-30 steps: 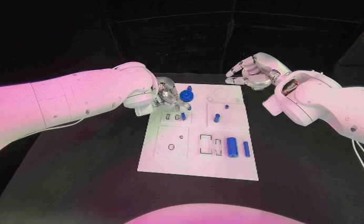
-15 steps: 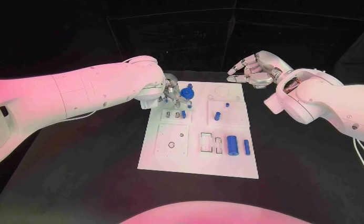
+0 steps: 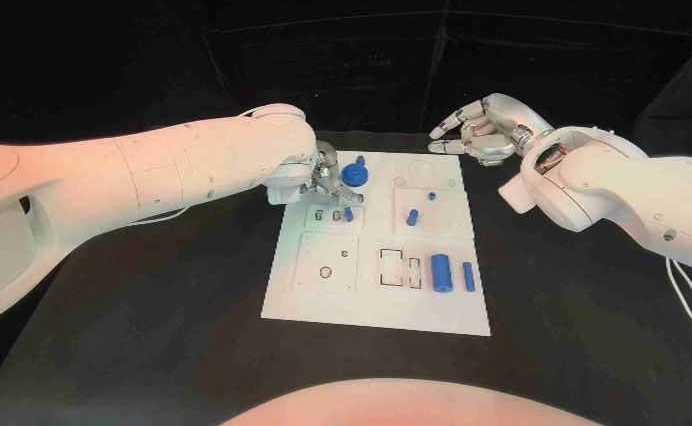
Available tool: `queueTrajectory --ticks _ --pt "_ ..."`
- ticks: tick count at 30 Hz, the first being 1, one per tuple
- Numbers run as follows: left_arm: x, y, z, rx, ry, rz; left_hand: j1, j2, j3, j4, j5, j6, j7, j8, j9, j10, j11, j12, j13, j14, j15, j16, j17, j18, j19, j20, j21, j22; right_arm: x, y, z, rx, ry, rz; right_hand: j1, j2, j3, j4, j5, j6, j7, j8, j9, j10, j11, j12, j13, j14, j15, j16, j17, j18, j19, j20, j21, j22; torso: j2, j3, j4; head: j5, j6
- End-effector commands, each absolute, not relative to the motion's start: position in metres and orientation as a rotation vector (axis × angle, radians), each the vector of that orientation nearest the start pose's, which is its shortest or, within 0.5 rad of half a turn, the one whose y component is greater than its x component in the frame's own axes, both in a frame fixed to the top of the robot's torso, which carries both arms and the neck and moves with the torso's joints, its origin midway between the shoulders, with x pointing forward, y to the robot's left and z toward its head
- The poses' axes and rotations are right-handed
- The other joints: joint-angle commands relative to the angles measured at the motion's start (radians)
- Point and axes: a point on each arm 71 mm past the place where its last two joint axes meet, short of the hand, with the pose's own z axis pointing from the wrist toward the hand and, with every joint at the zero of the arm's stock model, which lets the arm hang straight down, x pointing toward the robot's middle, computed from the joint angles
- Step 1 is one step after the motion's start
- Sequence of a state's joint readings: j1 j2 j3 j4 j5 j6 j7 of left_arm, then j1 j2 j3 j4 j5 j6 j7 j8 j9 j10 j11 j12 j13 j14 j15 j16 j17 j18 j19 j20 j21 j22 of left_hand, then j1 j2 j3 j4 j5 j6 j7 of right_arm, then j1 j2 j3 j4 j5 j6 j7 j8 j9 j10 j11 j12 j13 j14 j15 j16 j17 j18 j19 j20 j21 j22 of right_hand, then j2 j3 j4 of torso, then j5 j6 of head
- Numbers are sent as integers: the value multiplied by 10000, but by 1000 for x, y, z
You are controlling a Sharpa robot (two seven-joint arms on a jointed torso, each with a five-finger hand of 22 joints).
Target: Assemble the parts on the task board
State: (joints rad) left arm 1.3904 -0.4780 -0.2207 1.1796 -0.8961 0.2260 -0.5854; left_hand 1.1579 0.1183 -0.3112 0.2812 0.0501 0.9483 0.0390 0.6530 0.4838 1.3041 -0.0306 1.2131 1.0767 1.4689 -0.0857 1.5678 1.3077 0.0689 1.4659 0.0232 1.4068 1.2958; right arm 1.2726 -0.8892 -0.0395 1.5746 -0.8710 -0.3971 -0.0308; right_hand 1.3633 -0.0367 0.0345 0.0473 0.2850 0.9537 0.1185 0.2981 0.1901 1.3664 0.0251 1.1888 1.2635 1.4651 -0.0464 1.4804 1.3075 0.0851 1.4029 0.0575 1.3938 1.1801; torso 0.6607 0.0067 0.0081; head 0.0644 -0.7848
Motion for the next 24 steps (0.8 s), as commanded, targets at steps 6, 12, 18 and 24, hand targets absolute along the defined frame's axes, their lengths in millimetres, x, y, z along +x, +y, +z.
queueTrajectory --ticks 6,12,18,24 --pt "537 134 -212 -992 24556 -2667 18 -20 -41 -25 -25 -72 -7 62 23 52 -9 43 17 1019 -71 30 2631 -136 152 -84 56 7 491 -213 -145 3813 16423 9612 -43 105 -51 -22 76 -83 14 1 23 22 76 51 13 705 51 34 858 -79 -1 58 -38 13 -9 13 25 -46 -53" --pt "535 131 -213 -825 24662 -2706 42 -8 -38 -36 -23 -83 -9 84 48 53 -10 48 21 1019 -71 30 2631 -136 150 -84 60 13 492 -211 -146 3798 16424 9630 -39 109 -51 -22 82 -85 15 3 25 19 77 49 10 701 52 23 837 -77 -4 60 -42 4 -4 13 21 -43 -79" --pt "534 128 -214 -664 24763 -2786 111 30 -19 -69 -19 -115 -10 133 107 49 -11 51 19 1019 -70 30 2631 -133 138 -83 53 4 493 -210 -146 3798 16468 9619 -39 109 -51 -22 82 -85 15 3 25 19 77 49 10 701 52 23 837 -77 -4 60 -42 4 -2 6 16 -67 -107" --pt "534 124 -215 -585 24763 -2927 190 42 -8 -115 -17 -188 3 164 164 -31 0 -33 -95 1019 -63 30 2631 -105 80 -76 -26 -128 493 -209 -147 3799 16603 9603 -67 132 -65 4 77 -87 23 14 34 20 86 64 16 700 58 23 835 -76 -4 67 -43 3 -9 13 32 -96 -125"
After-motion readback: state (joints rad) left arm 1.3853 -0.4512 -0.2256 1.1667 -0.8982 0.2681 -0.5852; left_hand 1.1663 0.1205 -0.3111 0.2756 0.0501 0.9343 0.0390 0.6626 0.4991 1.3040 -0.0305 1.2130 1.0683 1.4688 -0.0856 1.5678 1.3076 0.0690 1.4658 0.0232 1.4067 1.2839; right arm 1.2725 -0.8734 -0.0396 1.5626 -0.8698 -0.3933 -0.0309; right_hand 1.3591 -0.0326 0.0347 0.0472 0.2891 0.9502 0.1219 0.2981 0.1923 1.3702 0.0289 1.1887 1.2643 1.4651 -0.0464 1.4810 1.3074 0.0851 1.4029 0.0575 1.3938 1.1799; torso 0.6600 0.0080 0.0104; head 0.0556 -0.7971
